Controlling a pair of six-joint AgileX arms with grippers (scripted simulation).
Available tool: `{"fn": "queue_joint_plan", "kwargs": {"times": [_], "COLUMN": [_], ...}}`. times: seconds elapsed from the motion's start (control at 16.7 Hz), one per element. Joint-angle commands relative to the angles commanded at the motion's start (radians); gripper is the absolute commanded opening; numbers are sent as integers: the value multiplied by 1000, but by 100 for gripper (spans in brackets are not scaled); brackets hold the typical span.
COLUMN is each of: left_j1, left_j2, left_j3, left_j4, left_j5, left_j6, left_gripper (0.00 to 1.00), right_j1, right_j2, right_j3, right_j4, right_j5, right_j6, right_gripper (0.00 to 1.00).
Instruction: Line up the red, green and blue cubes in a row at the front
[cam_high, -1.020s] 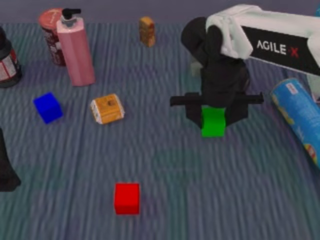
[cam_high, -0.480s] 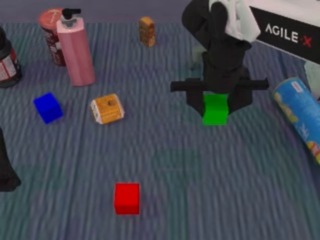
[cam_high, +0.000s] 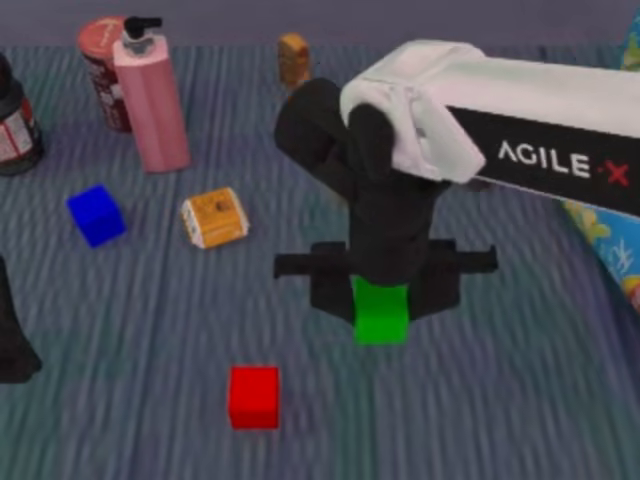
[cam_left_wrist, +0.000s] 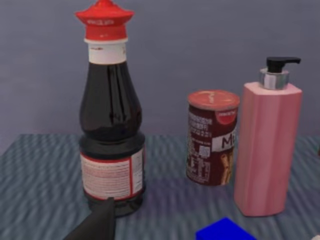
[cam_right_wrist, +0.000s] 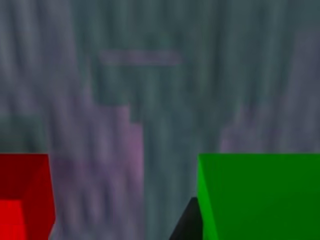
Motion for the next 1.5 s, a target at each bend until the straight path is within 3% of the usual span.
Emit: {"fn": "queue_joint_plan", "kwargs": {"times": [0.24,0.6,1.02,1.32,1.5], "left_j1": [0,0,0,0,0], "left_j2": [0,0,0,0,0], "left_j3": [0,0,0,0,0], "left_j4": [0,0,0,0,0], "left_j5": [0,0,0,0,0], "left_j6": [0,0,0,0,0], "left_gripper": [100,100,100,100,100], "right_j1": [105,104,107,107,107], "right_j2": [-94,-88,-13,-5,-5], "right_j3": [-112,-122,-258,-270,-270], "right_j4": [29,45,260,278,278], "right_j5": [5,2,4,5,5], "right_j6": [108,110,110,111,111], "right_gripper": [0,0,0,0,23]}}
